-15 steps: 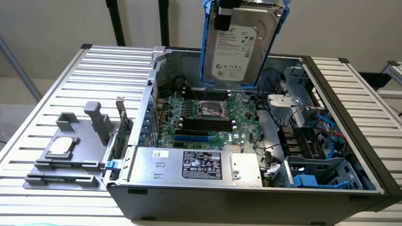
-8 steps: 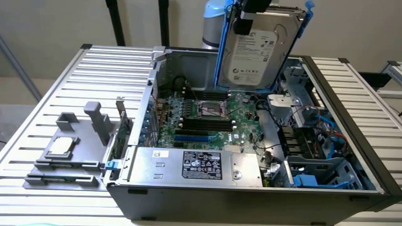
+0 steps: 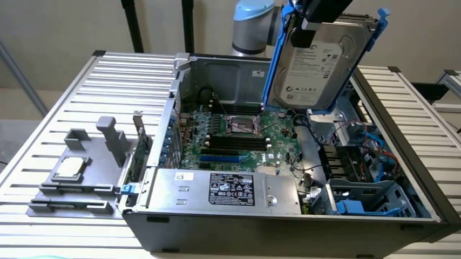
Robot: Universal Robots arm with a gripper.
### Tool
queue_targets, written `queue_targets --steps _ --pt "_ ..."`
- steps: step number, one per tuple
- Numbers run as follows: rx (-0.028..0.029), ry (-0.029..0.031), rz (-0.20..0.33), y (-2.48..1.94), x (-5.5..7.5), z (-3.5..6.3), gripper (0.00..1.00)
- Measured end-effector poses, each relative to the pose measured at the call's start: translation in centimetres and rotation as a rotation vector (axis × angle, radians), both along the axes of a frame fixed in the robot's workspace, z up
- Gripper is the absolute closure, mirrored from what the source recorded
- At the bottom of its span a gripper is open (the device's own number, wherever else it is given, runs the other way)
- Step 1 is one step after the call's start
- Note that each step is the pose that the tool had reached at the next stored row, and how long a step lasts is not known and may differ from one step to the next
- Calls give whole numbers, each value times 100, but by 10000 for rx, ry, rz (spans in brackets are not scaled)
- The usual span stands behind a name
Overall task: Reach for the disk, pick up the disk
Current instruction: 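Pick up the disk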
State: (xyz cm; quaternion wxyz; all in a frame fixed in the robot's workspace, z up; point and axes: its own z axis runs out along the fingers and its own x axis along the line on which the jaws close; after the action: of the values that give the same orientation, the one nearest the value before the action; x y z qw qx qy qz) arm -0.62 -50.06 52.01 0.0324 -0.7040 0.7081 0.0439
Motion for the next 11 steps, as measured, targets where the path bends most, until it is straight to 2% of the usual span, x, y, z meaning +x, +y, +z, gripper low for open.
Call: queue_targets --steps 11 --pt "4 0 0 -322 175 1 67"
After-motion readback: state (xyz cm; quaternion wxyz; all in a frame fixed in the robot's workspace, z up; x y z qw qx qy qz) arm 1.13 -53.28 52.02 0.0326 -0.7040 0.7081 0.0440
